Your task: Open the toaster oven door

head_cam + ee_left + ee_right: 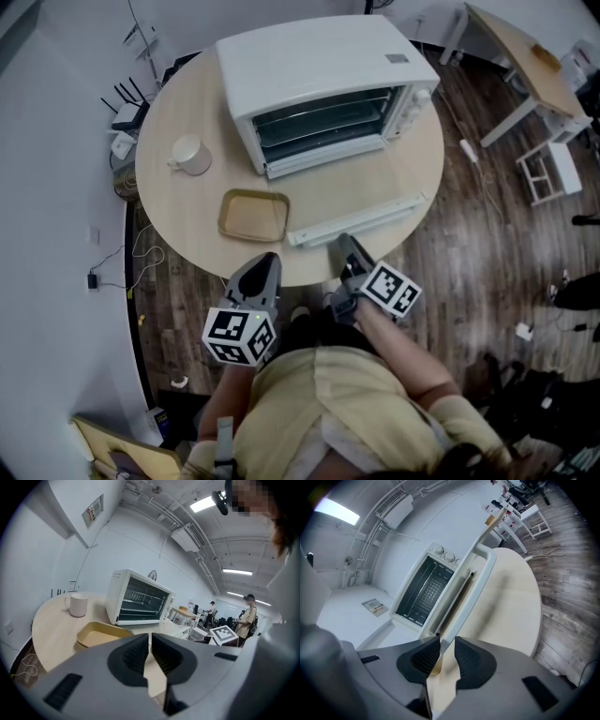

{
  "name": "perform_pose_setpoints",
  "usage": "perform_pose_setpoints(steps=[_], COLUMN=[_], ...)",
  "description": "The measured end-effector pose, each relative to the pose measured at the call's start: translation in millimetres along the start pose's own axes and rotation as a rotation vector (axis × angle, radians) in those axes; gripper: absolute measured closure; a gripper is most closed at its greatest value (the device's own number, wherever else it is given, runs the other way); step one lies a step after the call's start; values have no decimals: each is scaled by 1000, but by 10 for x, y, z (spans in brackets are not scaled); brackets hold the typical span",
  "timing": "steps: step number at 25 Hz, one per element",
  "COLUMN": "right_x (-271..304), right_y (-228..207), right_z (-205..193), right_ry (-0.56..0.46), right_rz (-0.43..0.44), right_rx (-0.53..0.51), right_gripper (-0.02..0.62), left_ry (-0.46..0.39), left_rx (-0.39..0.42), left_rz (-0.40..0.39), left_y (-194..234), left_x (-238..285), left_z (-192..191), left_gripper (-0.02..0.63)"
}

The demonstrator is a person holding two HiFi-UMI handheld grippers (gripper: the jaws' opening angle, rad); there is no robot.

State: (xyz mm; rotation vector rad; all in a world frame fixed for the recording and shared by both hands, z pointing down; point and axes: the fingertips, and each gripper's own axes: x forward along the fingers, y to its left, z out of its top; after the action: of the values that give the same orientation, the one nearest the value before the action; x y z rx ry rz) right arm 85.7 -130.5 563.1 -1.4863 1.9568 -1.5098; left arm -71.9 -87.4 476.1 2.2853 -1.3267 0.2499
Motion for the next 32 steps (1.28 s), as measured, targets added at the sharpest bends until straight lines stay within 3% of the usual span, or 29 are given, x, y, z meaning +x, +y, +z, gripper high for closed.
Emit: perform_pose_setpoints(steps=[12, 21, 27, 32], right_x=[34, -90, -235, -376], right_y=[3, -5, -25, 31], right_z=[-48, 38, 84, 216], right_ry=[-10, -8, -17, -36], right_rz=[42, -7, -12, -19], right_rx=[12, -88, -63, -120], right_gripper=[497, 497, 497, 497], left_ry=[18, 26, 19, 0], left_rx=[-4, -3, -3, -5], left_rz=[-3, -11, -21, -22], left_y=[-1, -19, -49, -48], left_x=[41, 60, 98, 126], left_z=[-64, -84, -74, -13], left_gripper=[603, 603, 603, 603])
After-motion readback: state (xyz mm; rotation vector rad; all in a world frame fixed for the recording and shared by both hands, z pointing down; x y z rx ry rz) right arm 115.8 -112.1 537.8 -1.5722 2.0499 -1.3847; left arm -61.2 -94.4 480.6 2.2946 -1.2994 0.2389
